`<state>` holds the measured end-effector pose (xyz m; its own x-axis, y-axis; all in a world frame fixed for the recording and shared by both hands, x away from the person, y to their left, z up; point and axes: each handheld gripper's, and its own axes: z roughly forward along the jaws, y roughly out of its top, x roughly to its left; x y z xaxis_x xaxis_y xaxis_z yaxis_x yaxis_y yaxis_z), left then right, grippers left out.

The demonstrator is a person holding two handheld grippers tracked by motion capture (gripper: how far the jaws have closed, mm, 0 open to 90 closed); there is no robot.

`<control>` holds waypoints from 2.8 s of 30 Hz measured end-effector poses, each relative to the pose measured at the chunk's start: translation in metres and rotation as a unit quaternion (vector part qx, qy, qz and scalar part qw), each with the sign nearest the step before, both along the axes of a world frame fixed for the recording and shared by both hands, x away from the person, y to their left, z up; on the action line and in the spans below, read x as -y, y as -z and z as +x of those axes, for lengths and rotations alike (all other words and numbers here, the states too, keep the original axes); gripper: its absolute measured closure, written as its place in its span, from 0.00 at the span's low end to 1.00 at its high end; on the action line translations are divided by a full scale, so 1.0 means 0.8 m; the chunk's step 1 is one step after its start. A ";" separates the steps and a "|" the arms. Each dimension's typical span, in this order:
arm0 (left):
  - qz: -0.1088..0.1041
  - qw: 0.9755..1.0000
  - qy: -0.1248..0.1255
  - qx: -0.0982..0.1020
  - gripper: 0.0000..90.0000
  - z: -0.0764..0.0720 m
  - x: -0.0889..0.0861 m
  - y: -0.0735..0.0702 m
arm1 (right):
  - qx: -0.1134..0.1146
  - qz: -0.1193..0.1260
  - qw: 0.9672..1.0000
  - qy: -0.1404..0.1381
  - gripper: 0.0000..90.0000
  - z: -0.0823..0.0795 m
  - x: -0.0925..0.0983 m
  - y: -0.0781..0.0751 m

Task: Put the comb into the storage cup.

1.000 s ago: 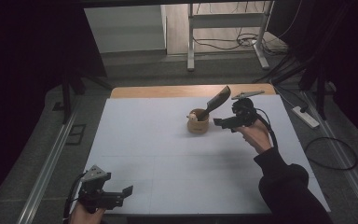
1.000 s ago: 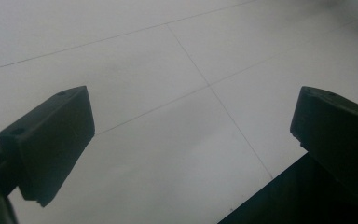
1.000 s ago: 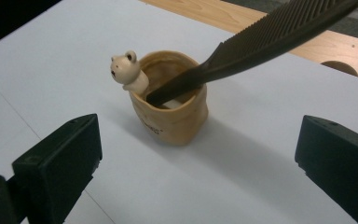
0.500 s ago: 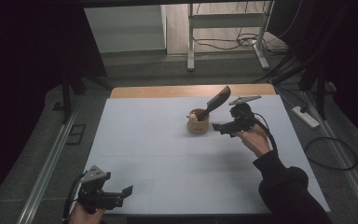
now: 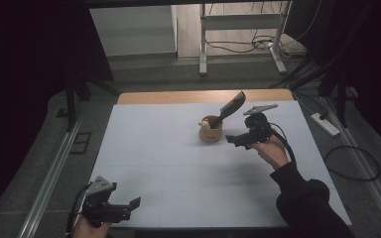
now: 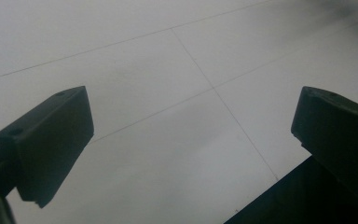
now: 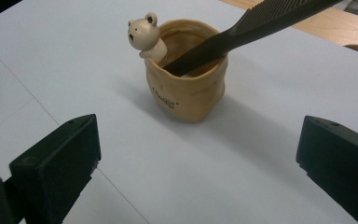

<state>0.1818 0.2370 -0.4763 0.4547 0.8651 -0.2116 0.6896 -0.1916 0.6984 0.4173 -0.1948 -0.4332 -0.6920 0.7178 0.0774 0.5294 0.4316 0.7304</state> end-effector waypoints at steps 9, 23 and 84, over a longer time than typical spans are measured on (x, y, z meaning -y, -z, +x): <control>-0.003 1.000 0.000 0.000 0.00 0.000 -0.001 0.000 | -0.006 0.002 1.000 -0.007 0.00 -0.007 0.006 -0.003; -0.009 1.000 0.000 0.000 0.00 0.000 -0.003 0.001 | -0.003 0.004 1.000 -0.013 0.00 -0.021 0.012 -0.009; -0.020 1.000 0.002 0.006 0.00 -0.002 -0.006 0.000 | 0.030 -0.019 0.999 -0.039 0.00 -0.100 0.052 -0.003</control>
